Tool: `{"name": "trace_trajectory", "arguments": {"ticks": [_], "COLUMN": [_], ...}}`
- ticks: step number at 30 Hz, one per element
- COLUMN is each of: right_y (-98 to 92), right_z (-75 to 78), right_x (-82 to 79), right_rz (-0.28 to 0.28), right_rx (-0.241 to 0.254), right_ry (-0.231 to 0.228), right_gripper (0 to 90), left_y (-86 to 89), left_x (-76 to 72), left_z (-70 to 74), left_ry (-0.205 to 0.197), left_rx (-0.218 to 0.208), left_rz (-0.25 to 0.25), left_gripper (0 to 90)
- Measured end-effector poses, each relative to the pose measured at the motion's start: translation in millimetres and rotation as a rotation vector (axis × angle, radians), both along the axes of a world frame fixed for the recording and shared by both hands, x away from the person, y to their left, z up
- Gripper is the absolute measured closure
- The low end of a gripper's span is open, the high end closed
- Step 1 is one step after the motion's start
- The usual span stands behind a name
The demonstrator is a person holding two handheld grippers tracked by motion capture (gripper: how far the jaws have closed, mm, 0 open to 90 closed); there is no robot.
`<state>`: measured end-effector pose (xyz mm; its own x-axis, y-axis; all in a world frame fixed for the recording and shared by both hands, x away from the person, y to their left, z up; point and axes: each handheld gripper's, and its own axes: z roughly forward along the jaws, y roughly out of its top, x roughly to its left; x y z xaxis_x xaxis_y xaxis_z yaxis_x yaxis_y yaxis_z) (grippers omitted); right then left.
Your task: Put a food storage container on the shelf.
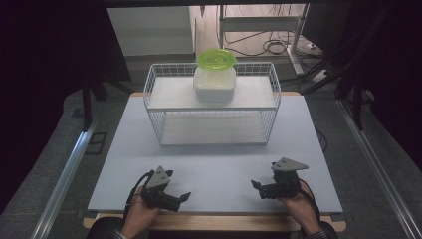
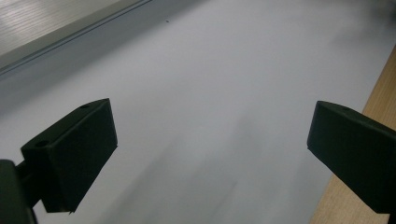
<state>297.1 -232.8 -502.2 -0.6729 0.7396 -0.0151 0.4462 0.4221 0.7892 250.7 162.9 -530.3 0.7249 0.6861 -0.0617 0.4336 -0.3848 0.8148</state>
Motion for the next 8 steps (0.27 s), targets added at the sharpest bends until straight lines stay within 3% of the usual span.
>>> {"name": "trace_trajectory", "arguments": {"ticks": [8], "right_y": [-1.3], "right_z": [-9.0], "right_x": [3.9], "right_rz": [-0.008], "right_rx": [-0.031], "right_ry": [0.037], "right_gripper": [1.2], "left_y": [-0.4], "left_x": [1.1], "left_z": [-0.7], "left_ry": [0.009], "left_rx": [0.010], "left_rz": [0.005], "left_gripper": [1.4]}}
